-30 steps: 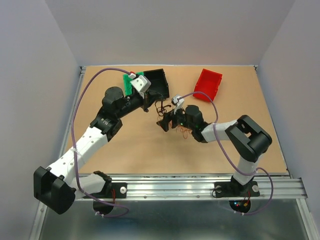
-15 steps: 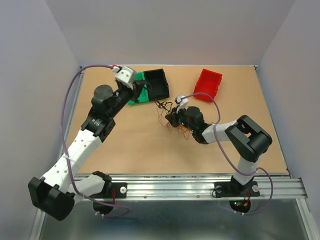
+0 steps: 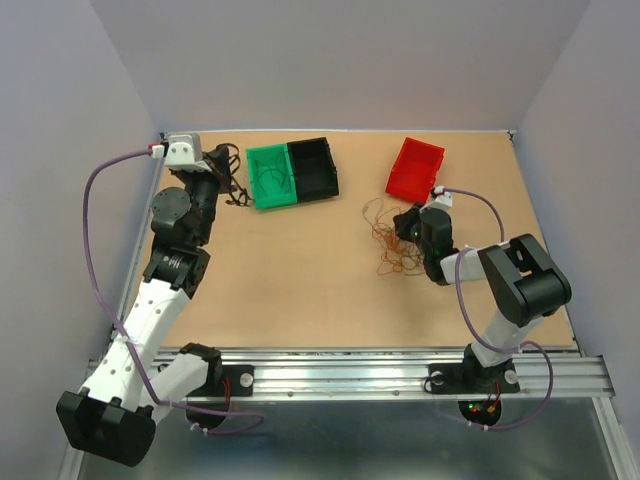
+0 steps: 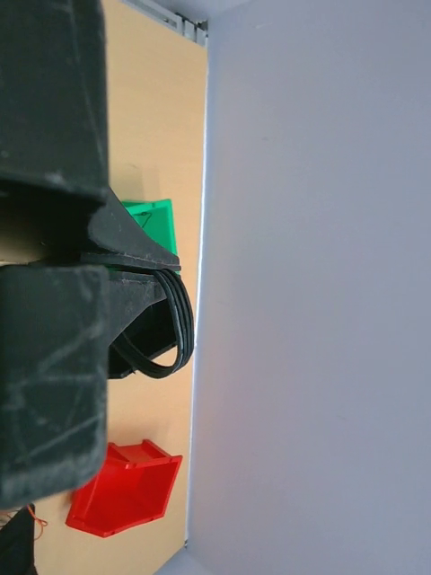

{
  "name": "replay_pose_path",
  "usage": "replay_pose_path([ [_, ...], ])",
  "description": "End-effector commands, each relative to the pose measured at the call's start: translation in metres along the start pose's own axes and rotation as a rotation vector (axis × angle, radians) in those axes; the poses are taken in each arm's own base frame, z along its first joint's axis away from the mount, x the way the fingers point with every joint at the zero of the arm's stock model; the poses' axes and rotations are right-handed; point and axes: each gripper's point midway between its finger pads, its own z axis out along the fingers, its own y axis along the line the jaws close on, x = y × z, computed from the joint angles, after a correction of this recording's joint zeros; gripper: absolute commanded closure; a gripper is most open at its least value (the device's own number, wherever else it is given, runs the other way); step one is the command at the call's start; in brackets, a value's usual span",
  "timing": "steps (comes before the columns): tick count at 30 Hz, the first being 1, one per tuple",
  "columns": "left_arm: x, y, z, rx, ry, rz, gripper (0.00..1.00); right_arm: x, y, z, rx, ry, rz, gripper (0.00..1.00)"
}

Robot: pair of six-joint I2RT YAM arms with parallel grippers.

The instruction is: Untangle the cables

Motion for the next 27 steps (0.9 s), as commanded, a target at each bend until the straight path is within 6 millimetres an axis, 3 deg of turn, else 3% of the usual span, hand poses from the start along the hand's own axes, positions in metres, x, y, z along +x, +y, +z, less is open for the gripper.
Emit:
replay_pose_path([
  [1, -0.029, 0.002, -0.005, -0.009, -0.114, -0.04, 1.0, -0.007, 0.015, -0.003, -0.044, -0.02, 0.076, 0.99],
  [6, -0.018, -0.014, 0.004, 0.079, -0.078, -0.009, 1.0, -0.004, 0.024, -0.003, -0.093, 0.004, 0.052, 0.99],
  [16, 0.02, -0.008, 0.045, 0.051, -0.003, 0.034, 1.0, -0.01, 0.025, -0.014, -0.105, -0.021, 0.03, 1.0],
  [20, 0.029, -0.022, 0.071, 0.101, 0.024, 0.019, 1.0, -0.014, 0.027, -0.017, -0.114, -0.034, 0.033, 0.99],
  [21, 0.035, -0.024, 0.09, 0.099, 0.045, 0.025, 1.0, -0.012, 0.027, -0.018, -0.116, -0.031, 0.038, 1.0],
  [27, 0.064, -0.014, 0.123, 0.074, 0.079, 0.085, 1.0, -0.013, 0.031, -0.019, -0.139, -0.034, 0.045, 0.99],
])
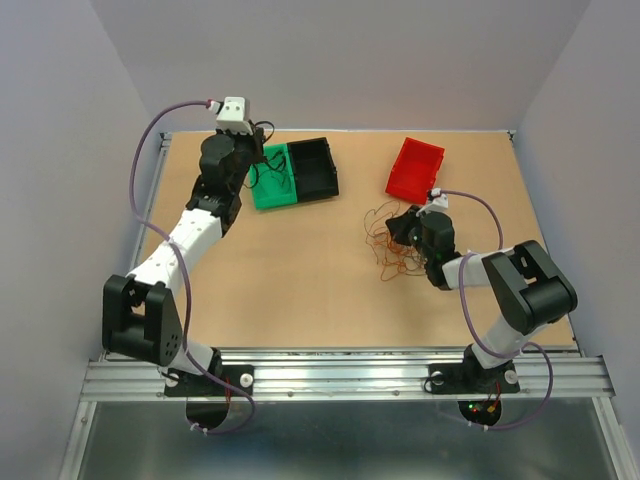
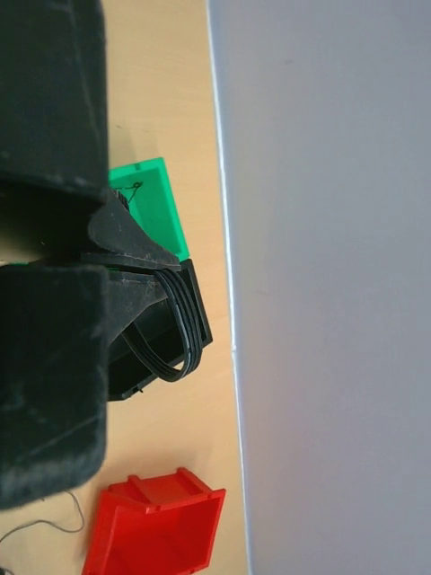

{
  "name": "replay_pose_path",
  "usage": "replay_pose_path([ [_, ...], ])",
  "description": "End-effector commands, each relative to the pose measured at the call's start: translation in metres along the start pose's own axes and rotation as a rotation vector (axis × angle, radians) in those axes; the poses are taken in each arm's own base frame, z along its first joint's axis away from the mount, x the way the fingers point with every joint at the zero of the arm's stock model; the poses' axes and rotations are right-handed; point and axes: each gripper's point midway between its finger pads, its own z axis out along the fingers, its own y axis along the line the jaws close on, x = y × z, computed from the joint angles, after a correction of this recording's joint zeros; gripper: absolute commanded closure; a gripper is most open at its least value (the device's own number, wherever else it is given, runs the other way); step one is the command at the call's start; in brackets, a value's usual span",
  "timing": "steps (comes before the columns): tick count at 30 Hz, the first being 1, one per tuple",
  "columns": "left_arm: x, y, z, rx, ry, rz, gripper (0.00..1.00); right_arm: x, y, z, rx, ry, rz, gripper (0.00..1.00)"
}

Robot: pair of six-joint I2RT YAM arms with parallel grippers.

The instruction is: Untangle the cables

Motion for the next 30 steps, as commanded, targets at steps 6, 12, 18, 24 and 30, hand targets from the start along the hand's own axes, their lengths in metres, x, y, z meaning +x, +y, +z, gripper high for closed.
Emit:
replay_pose_path([
  [6, -0.003, 0.028, 0.049, -0.06, -0.039, 0.07, 1.0, -0.016, 0.015, -0.008, -0.062, -0.063, -0.003, 0.99],
  [12, 0.002, 0.039, 0.051, -0.039, -0.022, 0.046, 1.0, -0.017, 0.015, -0.01, -0.062, -0.068, -0.002, 0.99],
  [18, -0.016, 0.021, 0.032, 0.049, -0.044, 0.05, 1.0, -0.016, 0.016, -0.011, -0.066, -0.066, 0.001, 1.0],
  [24, -0.021, 0.006, 0.0, 0.122, -0.041, 0.037, 1.0, -0.016, 0.016, -0.011, -0.067, -0.065, 0.0, 0.99],
  [30, -0.038, -0.01, -0.023, 0.189, -0.052, 0.013, 1.0, -0.017, 0.016, -0.01, -0.067, -0.067, -0.001, 0.99],
])
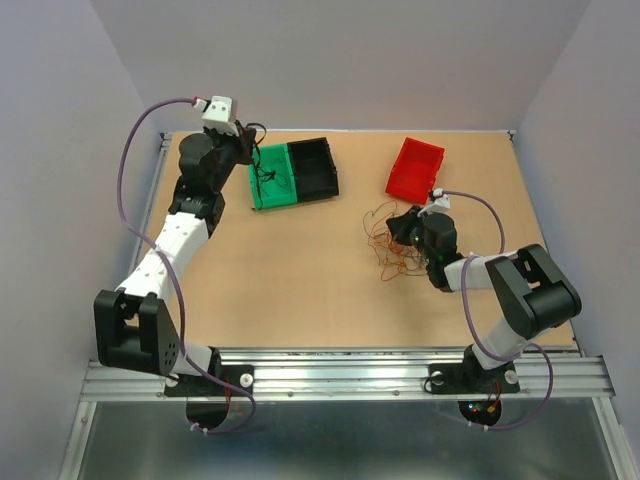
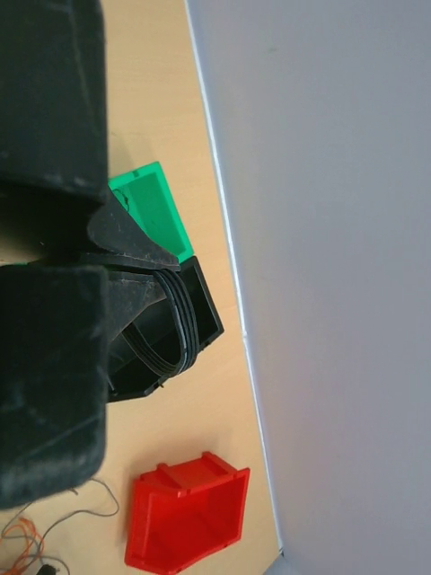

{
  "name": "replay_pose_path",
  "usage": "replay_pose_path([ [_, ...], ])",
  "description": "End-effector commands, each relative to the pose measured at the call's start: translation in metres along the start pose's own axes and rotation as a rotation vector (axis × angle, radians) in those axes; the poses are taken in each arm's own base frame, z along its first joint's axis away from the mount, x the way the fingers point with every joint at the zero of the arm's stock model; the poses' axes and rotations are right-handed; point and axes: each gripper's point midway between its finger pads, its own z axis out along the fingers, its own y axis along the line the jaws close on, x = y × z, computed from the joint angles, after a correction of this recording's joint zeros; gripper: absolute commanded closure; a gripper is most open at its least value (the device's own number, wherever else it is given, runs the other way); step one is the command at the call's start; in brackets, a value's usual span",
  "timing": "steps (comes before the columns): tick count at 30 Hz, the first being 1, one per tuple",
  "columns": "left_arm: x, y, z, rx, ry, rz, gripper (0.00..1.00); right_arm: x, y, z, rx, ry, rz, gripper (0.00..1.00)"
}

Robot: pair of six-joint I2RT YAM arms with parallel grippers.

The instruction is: Untangle the cables

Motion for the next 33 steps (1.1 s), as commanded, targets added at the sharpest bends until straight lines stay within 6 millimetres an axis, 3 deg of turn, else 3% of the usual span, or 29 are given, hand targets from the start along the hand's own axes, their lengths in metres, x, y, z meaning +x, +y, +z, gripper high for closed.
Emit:
replay_pose_path([
  [1, -0.04, -0.024, -0.016, 0.096, -0.088, -0.008, 1.0, -0.013, 0.011, -0.003, -0.044, -0.058, -0.003, 0.99],
  [4, -0.062, -0.032, -0.021, 0.123, -0.119, -0.032, 1.0, -0.012, 0.011, -0.002, -0.044, -0.053, -0.001, 0.99],
  [7, -0.07, -0.034, -0.014, 0.129, -0.112, -0.057, 1.0, -0.011, 0.011, -0.001, -0.048, -0.049, -0.003, 1.0],
  [13, -0.074, -0.022, 0.027, 0.087, -0.092, -0.076, 1.0, -0.01, 0.012, -0.001, -0.052, -0.044, -0.008, 0.99],
  [14, -0.065, -0.02, 0.036, 0.081, -0.079, -0.073, 1.0, -0.01, 0.012, -0.002, -0.052, -0.044, -0.008, 1.0],
  [16, -0.068, -0.013, 0.046, 0.053, -0.093, -0.06, 1.0, -0.011, 0.012, -0.003, -0.054, -0.048, -0.009, 0.99],
  [20, -0.054, 0.0, 0.071, 0.016, -0.071, -0.024, 1.0, -0.013, 0.012, -0.007, -0.053, -0.056, -0.015, 0.99],
  [23, -0.039, 0.011, 0.079, -0.024, -0.042, -0.002, 1.0, -0.014, 0.011, -0.01, -0.049, -0.061, -0.018, 0.99],
  [33, -0.006, 0.037, 0.066, -0.052, -0.004, 0.009, 1.0, -0.014, 0.013, -0.01, -0.058, -0.058, -0.014, 0.99],
])
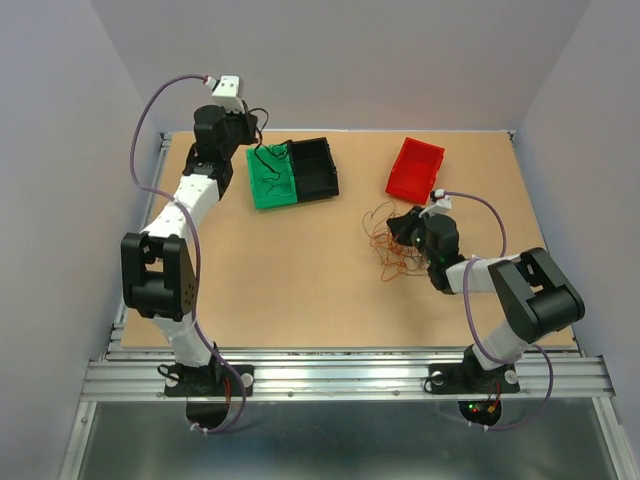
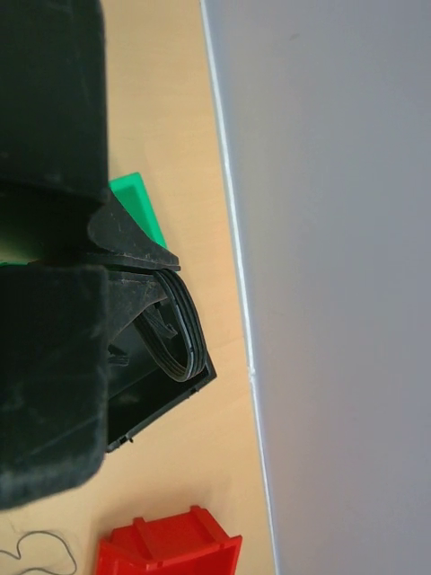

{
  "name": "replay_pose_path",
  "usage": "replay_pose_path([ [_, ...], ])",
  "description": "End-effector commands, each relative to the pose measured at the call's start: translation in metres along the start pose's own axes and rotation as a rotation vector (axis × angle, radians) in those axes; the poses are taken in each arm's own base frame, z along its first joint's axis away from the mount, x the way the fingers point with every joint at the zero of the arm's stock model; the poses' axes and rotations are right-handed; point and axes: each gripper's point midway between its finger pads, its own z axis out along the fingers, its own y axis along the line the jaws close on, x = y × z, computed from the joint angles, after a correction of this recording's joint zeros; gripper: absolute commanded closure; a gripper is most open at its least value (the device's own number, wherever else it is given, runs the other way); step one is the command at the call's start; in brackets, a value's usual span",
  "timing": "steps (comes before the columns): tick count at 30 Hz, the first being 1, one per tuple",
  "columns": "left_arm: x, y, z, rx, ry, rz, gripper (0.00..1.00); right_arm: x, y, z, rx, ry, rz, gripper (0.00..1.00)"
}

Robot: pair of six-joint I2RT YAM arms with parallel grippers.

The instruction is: Untangle the cables

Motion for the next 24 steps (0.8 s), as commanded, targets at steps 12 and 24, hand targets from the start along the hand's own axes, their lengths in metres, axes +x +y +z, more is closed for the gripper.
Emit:
replay_pose_path([
  [12, 0.061, 0.046, -0.008, -0.144, 0.18, 0.161, 1.0, -0.01, 0.011, -0.004, -0.043, -0.045, -0.006, 0.99],
  [24, 0.149, 0.03, 0.027, -0.043, 0.477, 0.183, 1.0, -0.007, 0.008, 0.001, -0.036, -0.033, 0.008, 1.0],
])
